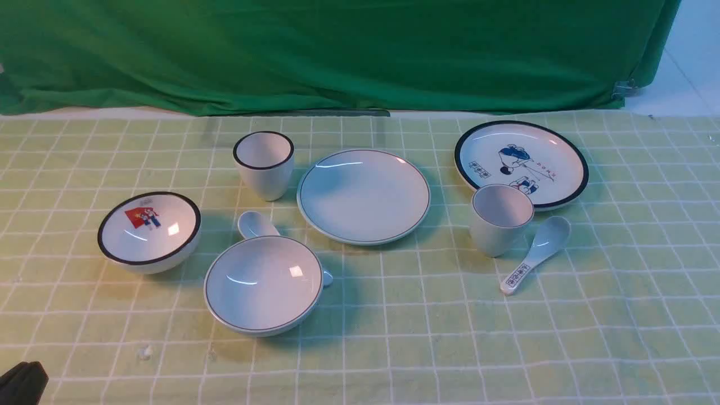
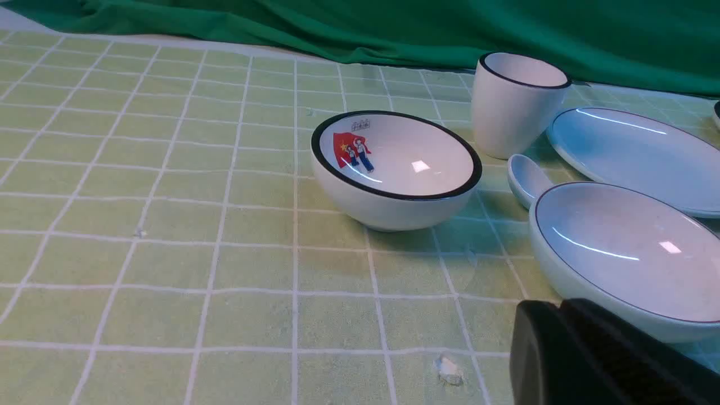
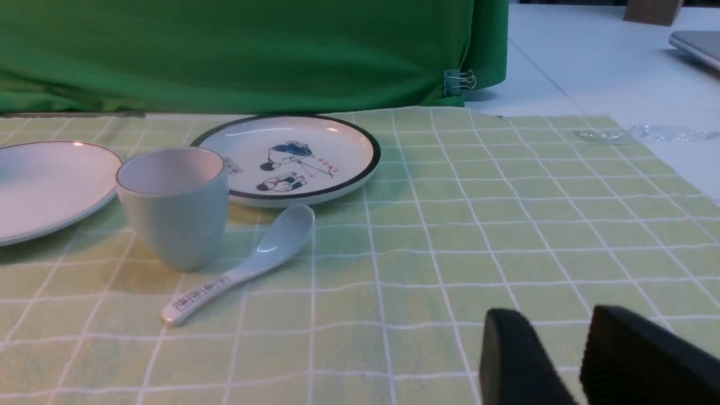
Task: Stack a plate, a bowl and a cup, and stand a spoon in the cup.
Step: Use the left arm to grab a blue rice bowl
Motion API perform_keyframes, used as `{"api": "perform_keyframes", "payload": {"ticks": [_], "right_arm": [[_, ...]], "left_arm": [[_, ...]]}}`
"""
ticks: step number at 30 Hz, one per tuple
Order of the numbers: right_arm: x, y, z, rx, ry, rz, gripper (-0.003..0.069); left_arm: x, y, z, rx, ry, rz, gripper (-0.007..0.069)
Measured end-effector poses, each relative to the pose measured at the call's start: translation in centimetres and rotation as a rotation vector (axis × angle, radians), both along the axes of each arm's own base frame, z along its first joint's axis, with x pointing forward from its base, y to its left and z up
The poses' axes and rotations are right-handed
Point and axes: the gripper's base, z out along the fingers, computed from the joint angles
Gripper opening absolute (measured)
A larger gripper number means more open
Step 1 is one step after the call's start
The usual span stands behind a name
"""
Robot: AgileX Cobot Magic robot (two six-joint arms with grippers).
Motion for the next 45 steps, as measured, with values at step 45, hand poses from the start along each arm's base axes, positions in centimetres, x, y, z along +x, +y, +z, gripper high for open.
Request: {"api": "perform_keyframes", "payload": {"ticks": [45], "right_arm": [[0.2, 0.0, 0.9, -0.003, -0.105, -0.005, 0.0242]], "left_arm": [[0.1, 0.1, 2.3, -0.002, -0.254, 0.007, 0.0017]]}}
